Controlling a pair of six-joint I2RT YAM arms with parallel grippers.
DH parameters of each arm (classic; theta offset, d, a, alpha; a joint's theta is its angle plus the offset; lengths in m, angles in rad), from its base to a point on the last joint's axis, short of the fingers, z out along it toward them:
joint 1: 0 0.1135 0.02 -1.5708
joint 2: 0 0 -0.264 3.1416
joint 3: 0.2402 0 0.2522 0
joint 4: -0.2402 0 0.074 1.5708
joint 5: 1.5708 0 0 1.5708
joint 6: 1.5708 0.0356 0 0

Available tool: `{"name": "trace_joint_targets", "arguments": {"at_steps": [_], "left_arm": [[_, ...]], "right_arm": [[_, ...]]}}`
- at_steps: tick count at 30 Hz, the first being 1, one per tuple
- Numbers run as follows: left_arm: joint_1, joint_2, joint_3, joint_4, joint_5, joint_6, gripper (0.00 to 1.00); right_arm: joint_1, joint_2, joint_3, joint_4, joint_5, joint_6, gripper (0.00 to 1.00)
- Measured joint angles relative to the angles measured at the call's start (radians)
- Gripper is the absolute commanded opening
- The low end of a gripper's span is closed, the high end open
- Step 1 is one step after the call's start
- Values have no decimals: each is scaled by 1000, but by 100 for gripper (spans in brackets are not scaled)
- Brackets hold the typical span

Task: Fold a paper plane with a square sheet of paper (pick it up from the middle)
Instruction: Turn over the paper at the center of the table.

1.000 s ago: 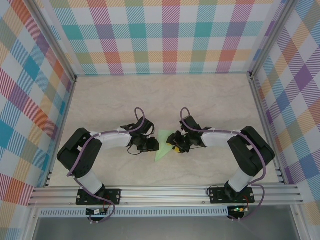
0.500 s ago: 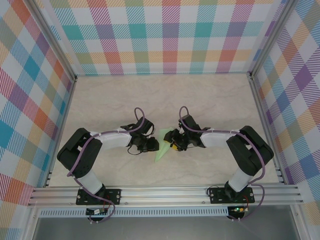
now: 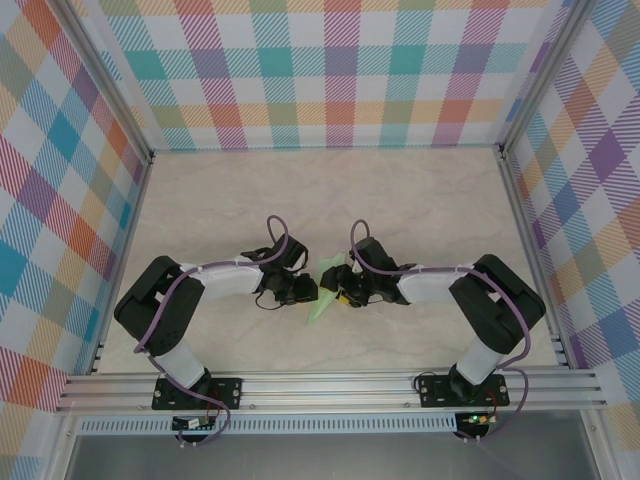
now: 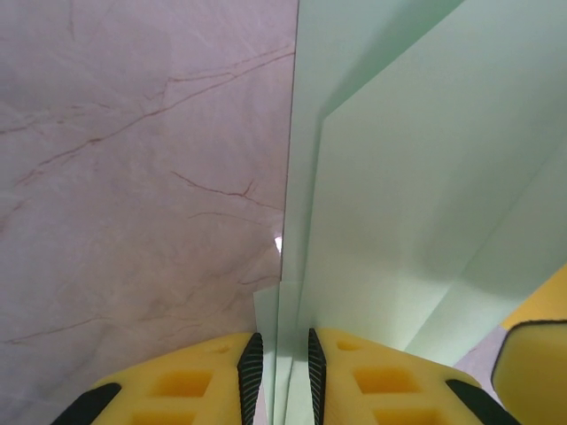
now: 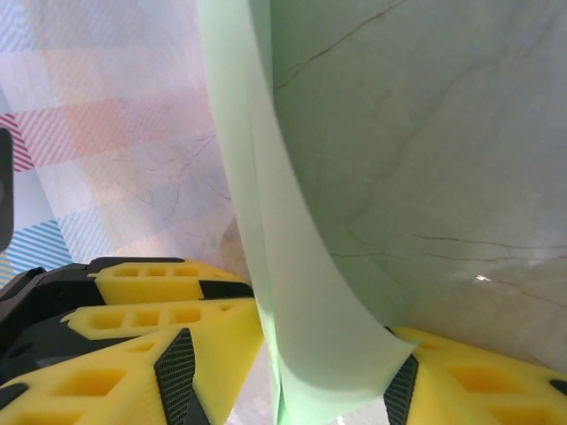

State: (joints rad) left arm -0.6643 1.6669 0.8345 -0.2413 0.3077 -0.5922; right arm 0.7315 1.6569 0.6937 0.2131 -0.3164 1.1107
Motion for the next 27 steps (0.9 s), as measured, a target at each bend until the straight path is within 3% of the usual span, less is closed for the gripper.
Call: {"name": "trace_joint_targets", "arguments": {"at_steps": [4,11,27], "left_arm": [[0,-2,-3,3,-4,-13,25],[0,-11,-13,13,-7,-22,25],[0,-15,-21,26,-10,-23,25]], "right_arm": [[2,-1,0,2,27,-4,51],[2,-13,0,-1,93,-27,55],[-24,-23,-64,113,74,-49,56]]}}
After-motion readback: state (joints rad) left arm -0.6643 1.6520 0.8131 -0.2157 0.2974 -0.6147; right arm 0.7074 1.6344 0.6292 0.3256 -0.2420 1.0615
